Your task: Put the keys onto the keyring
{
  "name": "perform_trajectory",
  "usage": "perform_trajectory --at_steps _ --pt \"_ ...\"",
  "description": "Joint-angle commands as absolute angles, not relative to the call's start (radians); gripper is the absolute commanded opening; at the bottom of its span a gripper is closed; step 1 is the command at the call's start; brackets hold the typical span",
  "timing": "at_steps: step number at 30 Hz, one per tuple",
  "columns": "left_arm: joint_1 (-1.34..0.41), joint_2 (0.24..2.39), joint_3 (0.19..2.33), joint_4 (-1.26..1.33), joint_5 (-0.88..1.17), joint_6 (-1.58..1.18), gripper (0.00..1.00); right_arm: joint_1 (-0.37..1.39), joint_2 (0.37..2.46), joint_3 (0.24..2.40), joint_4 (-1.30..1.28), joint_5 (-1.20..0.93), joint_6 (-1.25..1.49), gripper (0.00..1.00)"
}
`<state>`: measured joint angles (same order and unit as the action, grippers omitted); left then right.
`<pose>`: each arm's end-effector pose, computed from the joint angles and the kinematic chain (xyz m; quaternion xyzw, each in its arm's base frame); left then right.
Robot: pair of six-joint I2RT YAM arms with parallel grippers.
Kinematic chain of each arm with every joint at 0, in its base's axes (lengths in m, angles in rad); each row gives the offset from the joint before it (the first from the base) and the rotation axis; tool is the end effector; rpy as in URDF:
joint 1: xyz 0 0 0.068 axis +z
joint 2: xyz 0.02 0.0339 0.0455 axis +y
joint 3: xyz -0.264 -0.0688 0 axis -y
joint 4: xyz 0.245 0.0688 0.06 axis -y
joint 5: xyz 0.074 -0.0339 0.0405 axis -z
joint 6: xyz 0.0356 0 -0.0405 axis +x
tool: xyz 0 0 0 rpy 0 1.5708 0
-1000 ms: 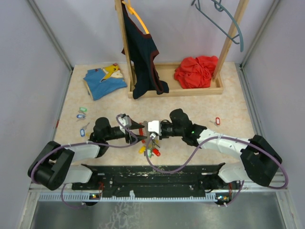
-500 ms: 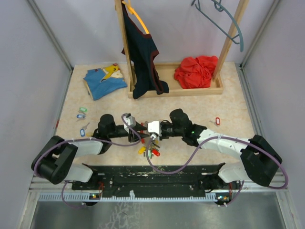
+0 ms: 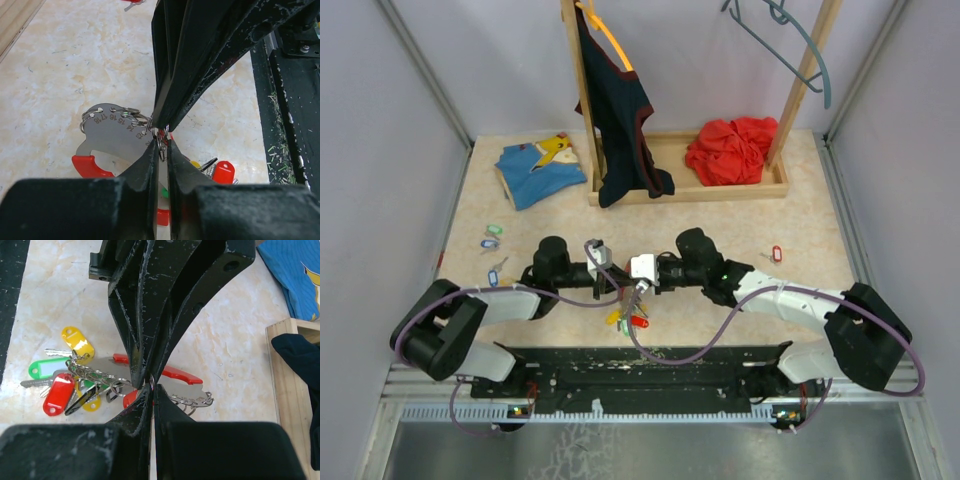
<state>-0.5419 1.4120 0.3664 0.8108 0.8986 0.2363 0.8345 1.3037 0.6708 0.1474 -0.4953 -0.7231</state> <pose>0.1968 -0.1510 0.1699 0.5172 0.5522 -0.4219 0.4995 0.1732 0.2162 0.2225 -0.6733 0.5020 0.2375 0.4882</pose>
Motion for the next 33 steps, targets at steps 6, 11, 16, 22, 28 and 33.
perform_trajectory --at_steps 6,11,16,22,28,33 --pt "-0.549 1.416 0.393 0.770 0.900 0.255 0.00 0.828 1.231 0.674 0.187 -0.485 -0.700 0.00" --pt "-0.538 1.413 0.391 0.781 0.914 0.219 0.00 0.828 1.198 0.631 0.166 -0.419 -0.697 0.00" --pt "-0.518 1.395 0.368 0.836 0.930 0.174 0.00 0.828 1.206 0.606 0.159 -0.403 -0.685 0.00" --pt "-0.499 1.387 0.347 0.922 0.934 0.107 0.00 0.837 1.244 0.595 0.190 -0.421 -0.671 0.00" --pt "-0.499 1.398 0.337 0.976 0.928 0.067 0.00 0.858 1.299 0.597 0.270 -0.447 -0.653 0.00" --pt "-0.499 1.395 0.319 1.031 0.902 0.038 0.00 0.872 1.330 0.604 0.299 -0.444 -0.653 0.00"
